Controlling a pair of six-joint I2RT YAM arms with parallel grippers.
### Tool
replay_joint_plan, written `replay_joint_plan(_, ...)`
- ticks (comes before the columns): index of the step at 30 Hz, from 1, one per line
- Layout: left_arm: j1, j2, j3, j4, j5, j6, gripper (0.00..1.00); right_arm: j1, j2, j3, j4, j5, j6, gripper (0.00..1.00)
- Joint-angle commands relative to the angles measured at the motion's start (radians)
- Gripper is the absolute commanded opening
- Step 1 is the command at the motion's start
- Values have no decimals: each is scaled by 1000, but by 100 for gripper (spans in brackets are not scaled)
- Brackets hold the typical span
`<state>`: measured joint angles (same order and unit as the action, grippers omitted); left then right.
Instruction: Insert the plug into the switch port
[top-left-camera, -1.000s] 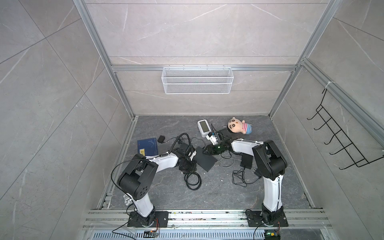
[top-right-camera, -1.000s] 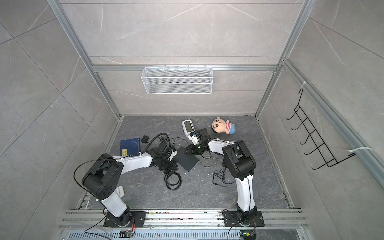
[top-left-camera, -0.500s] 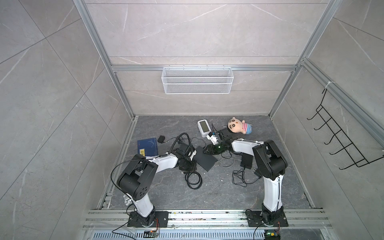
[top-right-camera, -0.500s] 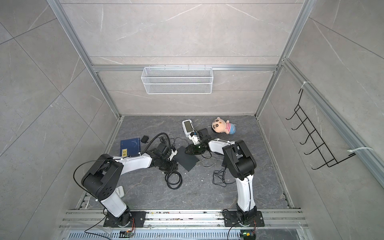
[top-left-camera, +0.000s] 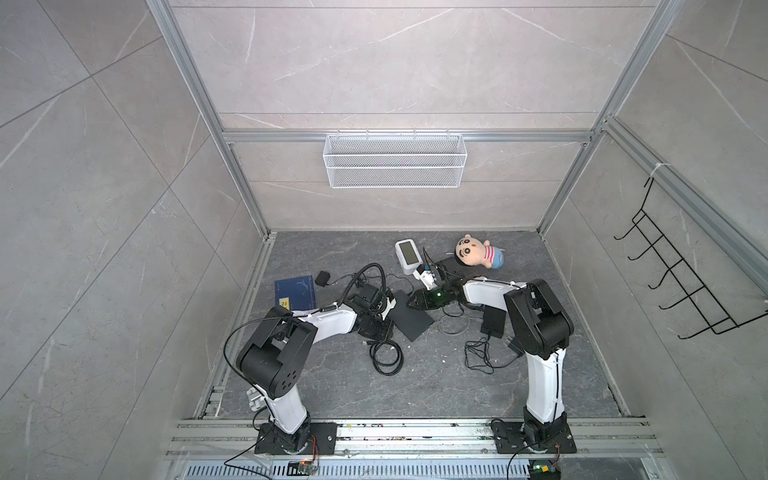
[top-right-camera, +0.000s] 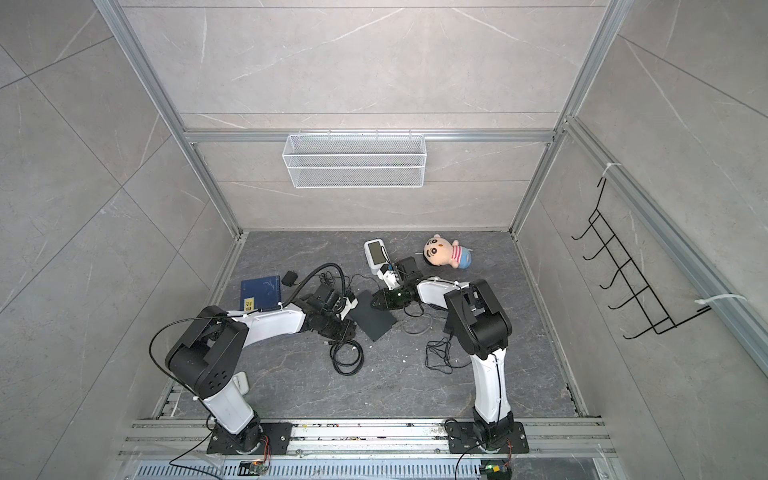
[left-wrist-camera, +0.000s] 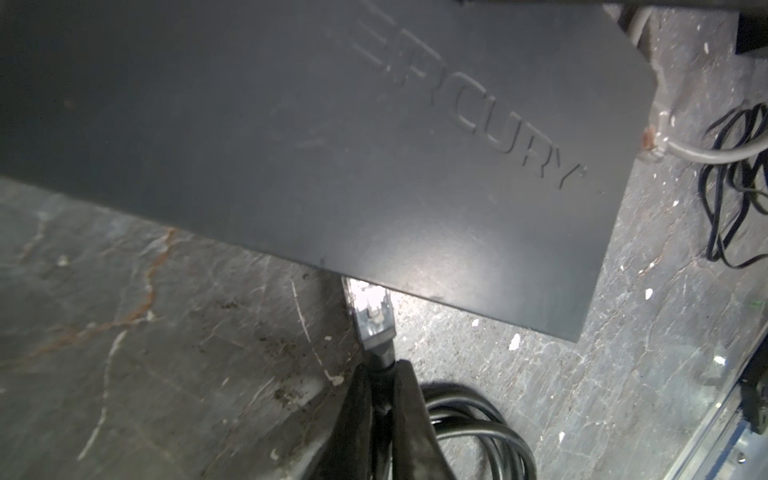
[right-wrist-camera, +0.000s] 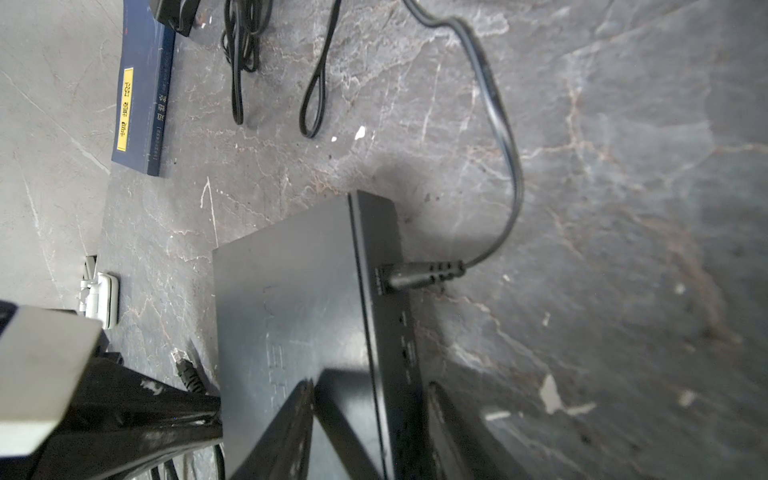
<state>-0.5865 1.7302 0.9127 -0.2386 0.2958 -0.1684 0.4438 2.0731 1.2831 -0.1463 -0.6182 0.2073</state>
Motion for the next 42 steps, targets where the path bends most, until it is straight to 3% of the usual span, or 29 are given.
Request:
replay_joint_plan(1,16,-1,-7,61,-92,93,2,32,31,13,-79,-90,-40,46)
replay_joint_plan(13,19,24,36,14,-27,241,3,31,88,79,-161,-83,-132,46)
replay_joint_plan(19,20,87,117,-85,19,252,3,33,94,112,-180,-104,-194,46)
replay_joint_plan(42,66,101,127,-20,9,261,4,115,162,220,-309,-287,-486,43)
